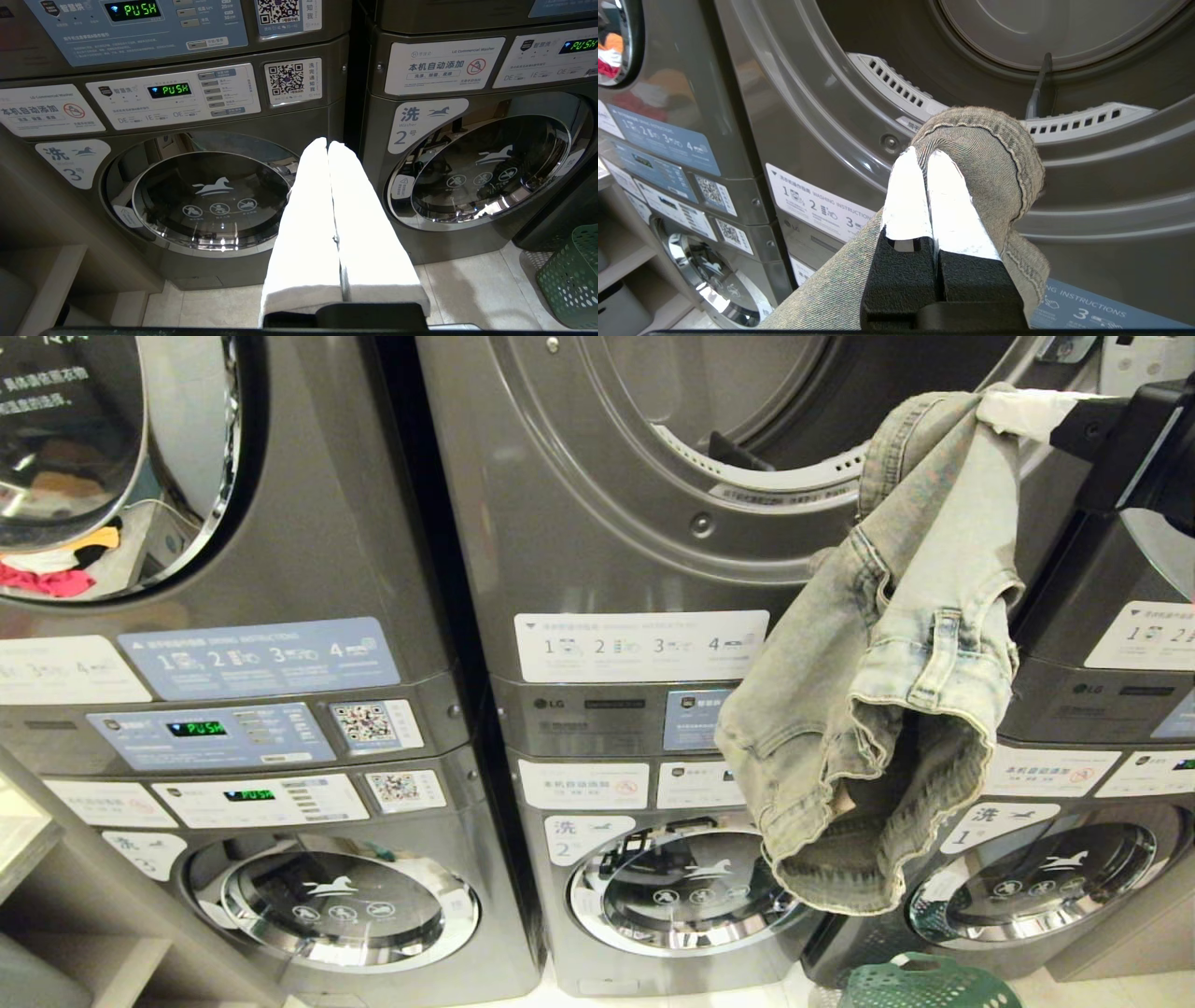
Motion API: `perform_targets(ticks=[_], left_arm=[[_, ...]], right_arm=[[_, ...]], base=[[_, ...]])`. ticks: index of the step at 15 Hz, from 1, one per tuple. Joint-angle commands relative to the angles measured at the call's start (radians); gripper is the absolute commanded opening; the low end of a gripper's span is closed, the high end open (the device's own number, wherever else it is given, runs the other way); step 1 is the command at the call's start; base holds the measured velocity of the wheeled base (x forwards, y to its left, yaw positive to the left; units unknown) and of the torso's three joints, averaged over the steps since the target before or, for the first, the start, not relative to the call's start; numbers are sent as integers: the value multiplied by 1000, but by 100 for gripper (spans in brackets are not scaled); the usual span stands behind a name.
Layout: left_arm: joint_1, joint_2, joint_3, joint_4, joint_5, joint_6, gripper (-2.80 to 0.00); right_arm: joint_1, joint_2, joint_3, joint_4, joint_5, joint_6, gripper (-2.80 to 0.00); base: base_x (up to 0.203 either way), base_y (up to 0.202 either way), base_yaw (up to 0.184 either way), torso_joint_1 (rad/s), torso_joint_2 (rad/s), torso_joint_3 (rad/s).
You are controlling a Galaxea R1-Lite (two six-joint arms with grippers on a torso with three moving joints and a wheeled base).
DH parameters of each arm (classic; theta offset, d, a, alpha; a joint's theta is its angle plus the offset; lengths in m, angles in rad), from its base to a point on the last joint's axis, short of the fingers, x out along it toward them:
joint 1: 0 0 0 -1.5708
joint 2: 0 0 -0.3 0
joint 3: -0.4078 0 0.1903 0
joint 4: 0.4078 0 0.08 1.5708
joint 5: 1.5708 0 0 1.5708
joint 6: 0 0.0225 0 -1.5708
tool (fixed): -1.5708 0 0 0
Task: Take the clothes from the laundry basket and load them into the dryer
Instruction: Put the clothes in the dryer
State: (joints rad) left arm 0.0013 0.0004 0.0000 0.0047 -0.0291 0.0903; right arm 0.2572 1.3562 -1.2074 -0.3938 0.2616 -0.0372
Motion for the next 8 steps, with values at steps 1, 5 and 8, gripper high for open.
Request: perform_targets(ticks=[1,5,8], left_arm=[[0,0,0,0,0,0,-280],[0,0,0,0,0,0,-280],[0,0,0,0,0,0,-280]], right_arm=[[0,1,6,-3,-2,-1,-280],[0,1,9,-5,-2,-1,-280],[0,1,9,-5,-1,-1,-280]], base=[[0,0,0,0,0,0],[0,0,0,0,0,0],[0,0,0,0,0,0]])
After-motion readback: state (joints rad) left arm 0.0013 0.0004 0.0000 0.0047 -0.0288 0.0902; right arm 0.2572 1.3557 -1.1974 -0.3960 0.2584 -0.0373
